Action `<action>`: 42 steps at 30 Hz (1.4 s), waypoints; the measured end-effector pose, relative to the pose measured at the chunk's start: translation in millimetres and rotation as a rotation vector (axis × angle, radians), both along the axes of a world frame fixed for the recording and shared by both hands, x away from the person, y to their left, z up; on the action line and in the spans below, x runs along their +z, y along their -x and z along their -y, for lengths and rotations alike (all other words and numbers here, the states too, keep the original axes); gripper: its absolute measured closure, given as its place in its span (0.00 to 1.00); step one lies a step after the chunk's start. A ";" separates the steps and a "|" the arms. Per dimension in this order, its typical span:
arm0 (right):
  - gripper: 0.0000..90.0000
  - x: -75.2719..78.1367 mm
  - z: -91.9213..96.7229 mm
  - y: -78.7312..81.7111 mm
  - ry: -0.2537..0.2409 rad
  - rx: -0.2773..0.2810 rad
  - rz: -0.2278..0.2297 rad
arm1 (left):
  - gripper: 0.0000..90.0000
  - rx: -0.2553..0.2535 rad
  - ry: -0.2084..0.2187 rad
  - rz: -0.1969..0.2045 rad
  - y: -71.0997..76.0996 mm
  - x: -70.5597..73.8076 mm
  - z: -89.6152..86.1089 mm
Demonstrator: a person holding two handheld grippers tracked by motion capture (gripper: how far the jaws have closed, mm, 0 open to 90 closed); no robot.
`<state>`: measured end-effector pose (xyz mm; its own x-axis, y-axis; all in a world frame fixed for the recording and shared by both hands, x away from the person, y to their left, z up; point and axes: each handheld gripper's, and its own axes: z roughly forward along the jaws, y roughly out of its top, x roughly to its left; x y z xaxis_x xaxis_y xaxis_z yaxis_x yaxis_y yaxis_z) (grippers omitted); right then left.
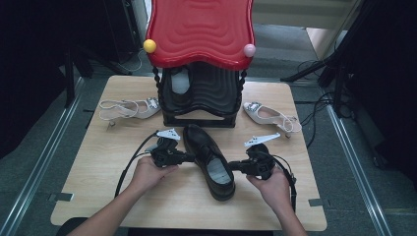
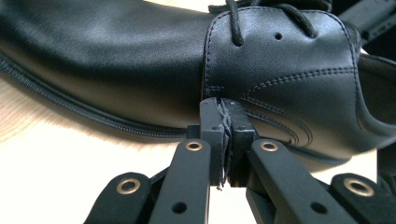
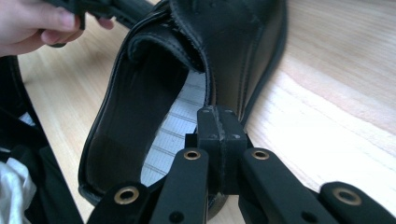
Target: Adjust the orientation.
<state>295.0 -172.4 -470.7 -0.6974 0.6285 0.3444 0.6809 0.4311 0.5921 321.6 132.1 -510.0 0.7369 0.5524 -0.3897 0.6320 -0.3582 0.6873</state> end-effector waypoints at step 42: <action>0.84 6.0 0.0 -9.5 -0.029 -0.063 0.021 | 0.83 0.042 0.016 -0.013 -15.6 15.5 -1.7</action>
